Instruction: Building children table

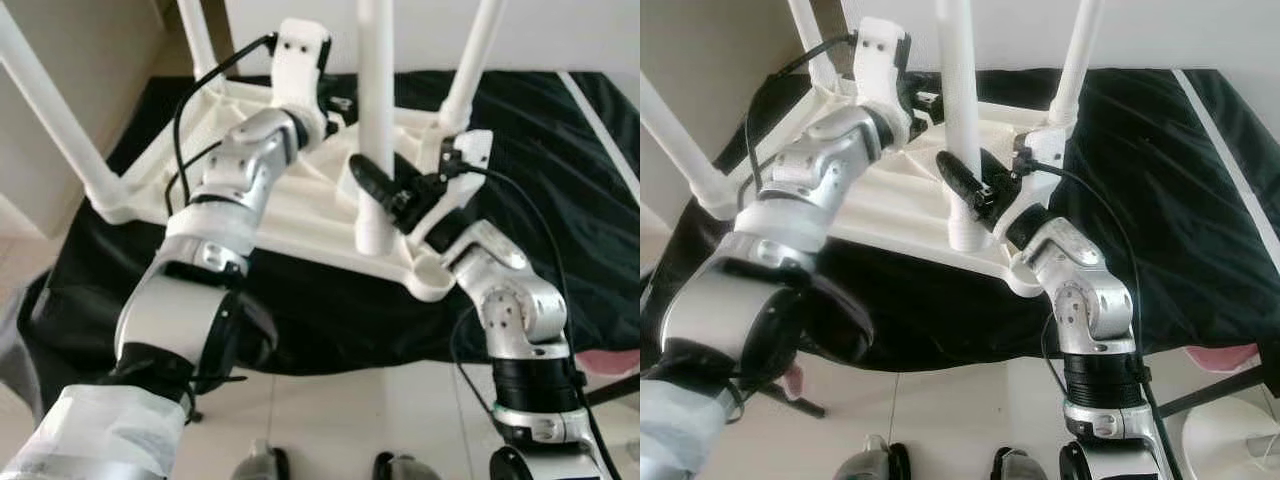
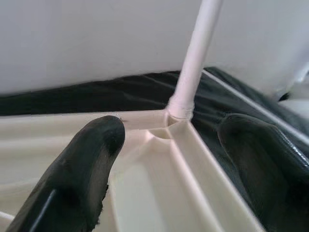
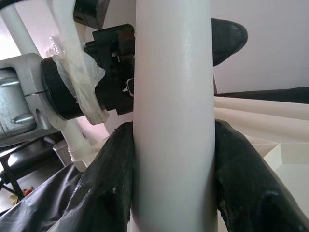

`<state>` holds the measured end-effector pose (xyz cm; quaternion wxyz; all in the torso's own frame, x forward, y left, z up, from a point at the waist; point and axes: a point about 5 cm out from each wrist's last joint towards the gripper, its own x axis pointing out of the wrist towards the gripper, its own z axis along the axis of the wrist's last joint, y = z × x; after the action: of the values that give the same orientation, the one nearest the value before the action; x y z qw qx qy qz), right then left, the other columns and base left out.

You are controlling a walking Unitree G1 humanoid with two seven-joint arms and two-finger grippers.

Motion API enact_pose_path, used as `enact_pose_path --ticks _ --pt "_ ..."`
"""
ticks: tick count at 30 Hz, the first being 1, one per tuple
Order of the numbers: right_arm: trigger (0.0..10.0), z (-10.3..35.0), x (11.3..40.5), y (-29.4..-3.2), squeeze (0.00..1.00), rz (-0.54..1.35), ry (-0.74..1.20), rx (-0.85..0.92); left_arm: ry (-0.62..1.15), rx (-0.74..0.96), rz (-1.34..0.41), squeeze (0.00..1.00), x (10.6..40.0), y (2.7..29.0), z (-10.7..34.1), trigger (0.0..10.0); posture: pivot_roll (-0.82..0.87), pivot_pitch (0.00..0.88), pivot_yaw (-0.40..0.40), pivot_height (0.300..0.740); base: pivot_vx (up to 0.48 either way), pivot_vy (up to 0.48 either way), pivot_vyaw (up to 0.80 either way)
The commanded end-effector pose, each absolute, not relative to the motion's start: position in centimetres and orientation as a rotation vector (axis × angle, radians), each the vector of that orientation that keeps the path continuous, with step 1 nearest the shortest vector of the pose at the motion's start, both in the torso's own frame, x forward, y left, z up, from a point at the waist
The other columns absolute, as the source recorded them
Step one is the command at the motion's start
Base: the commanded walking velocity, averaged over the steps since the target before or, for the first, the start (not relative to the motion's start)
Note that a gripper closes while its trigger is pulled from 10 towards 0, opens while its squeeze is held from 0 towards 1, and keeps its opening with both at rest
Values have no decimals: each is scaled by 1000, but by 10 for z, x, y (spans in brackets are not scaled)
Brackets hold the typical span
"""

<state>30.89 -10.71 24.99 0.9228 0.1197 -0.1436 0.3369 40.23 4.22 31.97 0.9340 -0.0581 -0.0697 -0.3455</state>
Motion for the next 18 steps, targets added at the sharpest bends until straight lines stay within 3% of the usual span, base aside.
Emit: enact_pose_path --ticks 1,13,18 --pt "10000 240 308 -97 0 734 -249 234 -208 -117 -1127 0 382 18 337 10000 -14 130 3 740 0 0 0" --pt "10000 235 307 -96 0 746 -233 227 -241 -249 -1325 0 368 14 359 10000 -8 132 -9 740 0 0 0" --pt "10000 233 307 -91 0 761 -225 226 -264 -136 -1348 0 366 11 362 10000 -7 135 -11 740 0 0 0"
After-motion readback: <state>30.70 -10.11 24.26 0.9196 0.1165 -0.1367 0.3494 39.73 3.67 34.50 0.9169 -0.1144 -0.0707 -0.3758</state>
